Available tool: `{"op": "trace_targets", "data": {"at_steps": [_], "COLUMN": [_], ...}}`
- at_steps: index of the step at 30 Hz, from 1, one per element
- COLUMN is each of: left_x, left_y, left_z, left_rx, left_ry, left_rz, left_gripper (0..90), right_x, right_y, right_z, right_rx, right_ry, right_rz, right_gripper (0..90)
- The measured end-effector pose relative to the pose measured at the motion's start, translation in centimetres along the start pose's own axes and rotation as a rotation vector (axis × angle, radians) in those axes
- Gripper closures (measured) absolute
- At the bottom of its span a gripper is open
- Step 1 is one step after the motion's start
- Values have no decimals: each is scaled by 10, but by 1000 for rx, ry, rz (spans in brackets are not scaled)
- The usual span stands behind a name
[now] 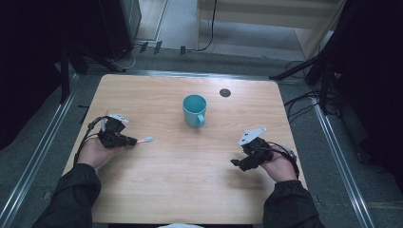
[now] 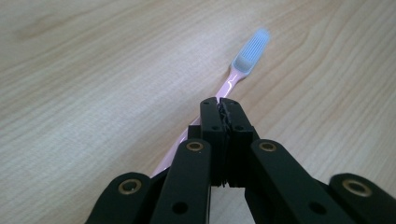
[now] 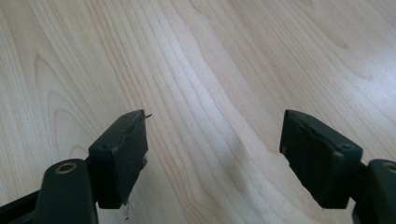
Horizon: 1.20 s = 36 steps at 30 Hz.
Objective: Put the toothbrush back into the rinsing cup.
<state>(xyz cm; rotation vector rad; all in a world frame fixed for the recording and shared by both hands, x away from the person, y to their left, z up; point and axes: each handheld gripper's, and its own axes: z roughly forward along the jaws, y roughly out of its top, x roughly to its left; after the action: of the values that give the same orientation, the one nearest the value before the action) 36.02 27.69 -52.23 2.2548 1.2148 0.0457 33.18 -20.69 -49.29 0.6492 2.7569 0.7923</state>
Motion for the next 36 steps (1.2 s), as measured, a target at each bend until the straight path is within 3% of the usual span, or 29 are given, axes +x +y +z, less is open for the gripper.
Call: {"op": "trace_targets", "data": {"at_steps": [4,14,18,29,34,35,36], "left_x": [6,19,22,18,16,14,12], "left_y": [2,8,11,13,13,13,13], "left_z": [2,2,4,-19,-31,-37,-38], "left_rx": [11,-14,-14,-68,-30,7,20], "left_ry": [11,25,16,18,67,95,110], "left_rz": [-8,-48,-59,-36,5,50,66], "left_gripper": [888,888,888,874,821,818,818], "right_x": [2,2,3,2,3,3,3], "right_y": [-3,-11,-14,-16,-15,-15,-15], "right_z": [-2,-7,-9,-10,-9,-9,-9], "right_rx": [-1,4,3,-2,-2,0,0], "right_ry": [-4,-20,-23,-23,-20,-19,-20], "right_rz": [6,28,33,24,28,26,26], "right_gripper": [237,237,237,237,237,237,237]}}
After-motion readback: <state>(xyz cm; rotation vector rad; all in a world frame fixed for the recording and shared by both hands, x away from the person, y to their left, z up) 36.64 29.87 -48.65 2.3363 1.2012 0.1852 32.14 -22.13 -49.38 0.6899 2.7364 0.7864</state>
